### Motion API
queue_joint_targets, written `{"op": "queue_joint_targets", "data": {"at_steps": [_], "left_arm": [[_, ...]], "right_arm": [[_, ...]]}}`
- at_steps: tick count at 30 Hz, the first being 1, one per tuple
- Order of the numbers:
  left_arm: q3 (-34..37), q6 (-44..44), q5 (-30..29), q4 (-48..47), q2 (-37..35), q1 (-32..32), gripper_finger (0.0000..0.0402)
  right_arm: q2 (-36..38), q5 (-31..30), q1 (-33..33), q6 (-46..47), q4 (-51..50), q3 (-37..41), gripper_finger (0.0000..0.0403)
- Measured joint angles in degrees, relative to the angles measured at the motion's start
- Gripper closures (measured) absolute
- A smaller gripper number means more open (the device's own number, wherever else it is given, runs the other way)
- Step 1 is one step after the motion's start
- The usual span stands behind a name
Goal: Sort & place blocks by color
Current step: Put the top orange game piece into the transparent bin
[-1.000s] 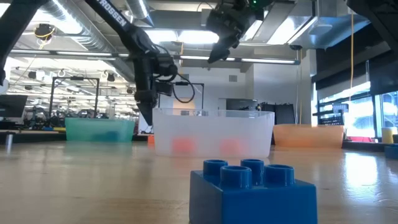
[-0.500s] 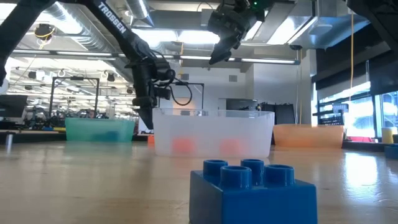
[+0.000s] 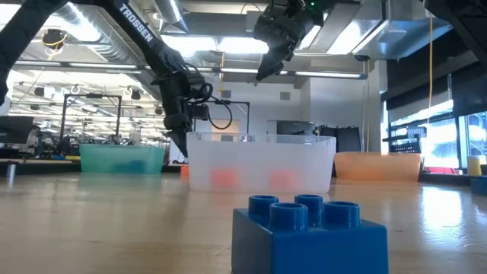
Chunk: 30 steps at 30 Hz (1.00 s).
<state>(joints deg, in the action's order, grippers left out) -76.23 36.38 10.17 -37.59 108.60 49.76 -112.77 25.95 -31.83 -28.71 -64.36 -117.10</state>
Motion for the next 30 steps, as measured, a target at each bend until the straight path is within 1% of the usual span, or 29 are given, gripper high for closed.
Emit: {"op": "queue_joint_targets", "data": {"at_steps": [5, 7, 9, 11, 15, 26, 30], "left_arm": [[0.0, -1.6, 0.7, 0.3, 2.3, -0.3, 0.0237], [0.0, -1.7, -0.9, 0.5, 3.3, -0.6, 0.0237], [0.0, -1.7, -4.0, 1.8, 3.8, -1.2, 0.0237], [0.0, -1.7, -5.0, 2.7, 4.2, -1.5, 0.0237], [0.0, -0.3, -5.0, 3.4, 4.2, -1.8, 0.0237], [0.0, -0.2, -5.0, 5.3, 4.4, -1.8, 0.0237], [0.0, -0.9, -4.9, 5.5, 6.0, -1.8, 0.0237]], "right_arm": [[0.0, 0.0, 0.0, 0.0, 0.3, 0.0, 0.0222], [0.0, 0.0, 0.0, 0.0, 0.3, 0.0, 0.0222], [0.0, 0.0, 0.0, 0.0, 0.3, 0.0, 0.0222], [0.0, 0.0, 0.0, 0.0, 0.3, 0.0, 0.0222], [0.0, 0.0, 0.0, 0.0, 0.3, 0.0, 0.0222], [0.0, 0.1, 0.0, 0.0, 0.3, 0.0, 0.0222], [0.0, 0.1, 0.0, 0.0, 0.3, 0.0, 0.0222]]}}
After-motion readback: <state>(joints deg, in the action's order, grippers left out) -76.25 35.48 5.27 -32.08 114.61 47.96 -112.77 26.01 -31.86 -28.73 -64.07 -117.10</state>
